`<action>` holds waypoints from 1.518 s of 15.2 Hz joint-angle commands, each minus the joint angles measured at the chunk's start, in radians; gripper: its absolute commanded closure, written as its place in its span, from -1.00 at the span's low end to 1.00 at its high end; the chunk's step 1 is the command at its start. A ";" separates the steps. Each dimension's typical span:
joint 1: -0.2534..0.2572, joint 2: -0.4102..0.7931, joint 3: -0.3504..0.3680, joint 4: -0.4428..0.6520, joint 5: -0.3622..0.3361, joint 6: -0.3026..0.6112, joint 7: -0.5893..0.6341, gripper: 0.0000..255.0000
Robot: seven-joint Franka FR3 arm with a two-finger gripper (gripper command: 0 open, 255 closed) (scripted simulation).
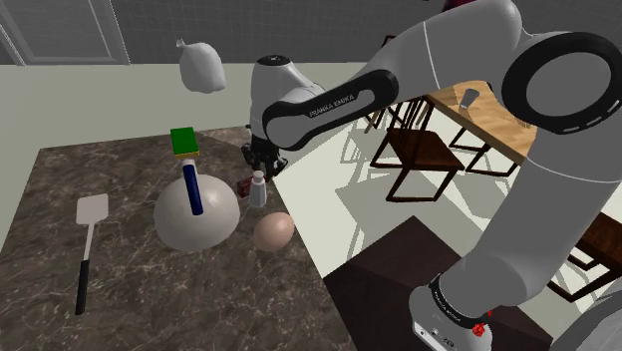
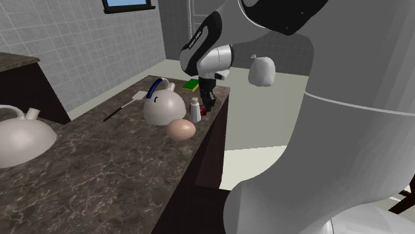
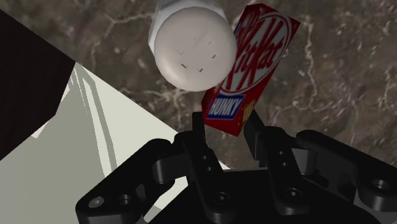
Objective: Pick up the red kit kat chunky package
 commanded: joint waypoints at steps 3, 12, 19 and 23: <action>0.000 0.000 0.000 -0.001 0.000 -0.001 0.000 1.00; -0.011 -0.047 0.014 0.027 0.036 -0.068 -0.022 1.00; -0.020 -0.093 0.025 0.070 0.070 -0.150 -0.045 1.00; -0.022 -0.106 0.027 0.085 0.079 -0.176 -0.051 1.00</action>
